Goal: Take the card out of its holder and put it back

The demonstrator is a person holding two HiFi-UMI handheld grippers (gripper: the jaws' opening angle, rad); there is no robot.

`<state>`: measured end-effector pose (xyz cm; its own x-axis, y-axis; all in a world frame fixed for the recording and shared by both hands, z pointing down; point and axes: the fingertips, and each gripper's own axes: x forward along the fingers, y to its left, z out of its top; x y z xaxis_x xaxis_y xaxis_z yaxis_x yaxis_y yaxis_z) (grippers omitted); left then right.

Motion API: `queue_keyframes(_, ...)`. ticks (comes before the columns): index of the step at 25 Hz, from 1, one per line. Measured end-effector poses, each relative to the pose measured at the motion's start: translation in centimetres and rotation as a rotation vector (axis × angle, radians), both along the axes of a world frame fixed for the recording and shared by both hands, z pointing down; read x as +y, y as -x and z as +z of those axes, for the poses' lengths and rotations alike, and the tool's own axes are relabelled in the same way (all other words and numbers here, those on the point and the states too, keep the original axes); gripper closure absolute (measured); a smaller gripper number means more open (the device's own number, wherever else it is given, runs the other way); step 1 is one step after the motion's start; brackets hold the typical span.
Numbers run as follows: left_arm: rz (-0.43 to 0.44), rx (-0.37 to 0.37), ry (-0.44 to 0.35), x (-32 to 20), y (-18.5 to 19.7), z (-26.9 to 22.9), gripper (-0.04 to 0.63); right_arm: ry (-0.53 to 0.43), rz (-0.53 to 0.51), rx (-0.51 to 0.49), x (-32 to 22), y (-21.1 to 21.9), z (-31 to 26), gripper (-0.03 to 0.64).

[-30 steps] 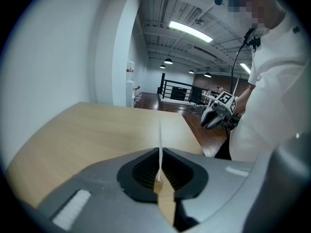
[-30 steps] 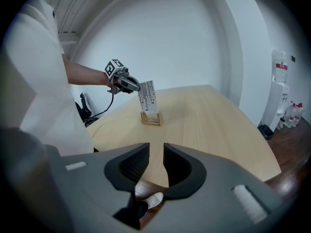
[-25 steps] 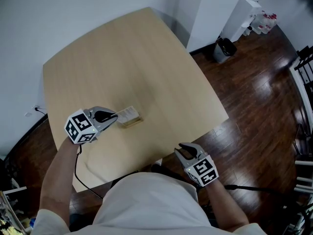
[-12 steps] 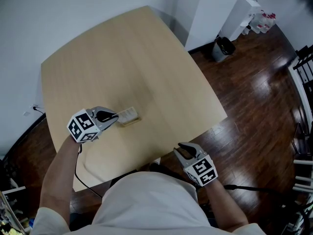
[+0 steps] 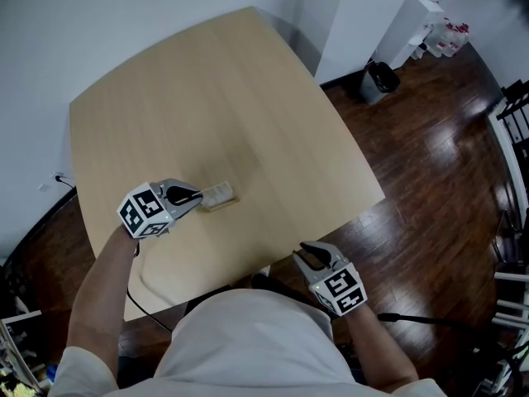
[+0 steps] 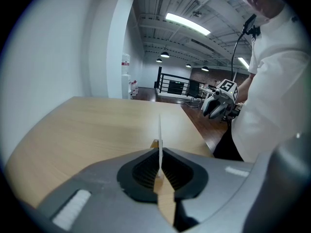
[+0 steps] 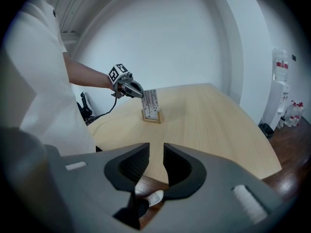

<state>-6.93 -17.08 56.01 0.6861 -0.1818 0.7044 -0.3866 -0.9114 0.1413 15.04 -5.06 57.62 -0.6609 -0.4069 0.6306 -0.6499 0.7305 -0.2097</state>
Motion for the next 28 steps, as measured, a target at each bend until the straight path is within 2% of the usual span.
queue_keyframes(16, 0.008, -0.023, -0.016, 0.1, -0.2, 0.4, 0.574, 0.004, -0.003, 0.006, 0.1, -0.2, -0.2, 0.523)
queue_keyframes(22, -0.007, -0.028, -0.048, -0.1, -0.1, 0.2, 0.541, -0.006, -0.016, 0.015, 0.2, -0.1, -0.1, 0.523)
queue_keyframes(26, -0.048, -0.013, -0.075, -0.3, 0.3, -0.8, 0.500, -0.010, -0.016, 0.013, 0.3, 0.0, -0.1, 0.523)
queue_keyframes(28, -0.089, 0.002, -0.096, -0.3, 1.0, -1.7, 0.500, -0.014, -0.016, 0.010, 0.4, 0.4, -0.2, 0.523)
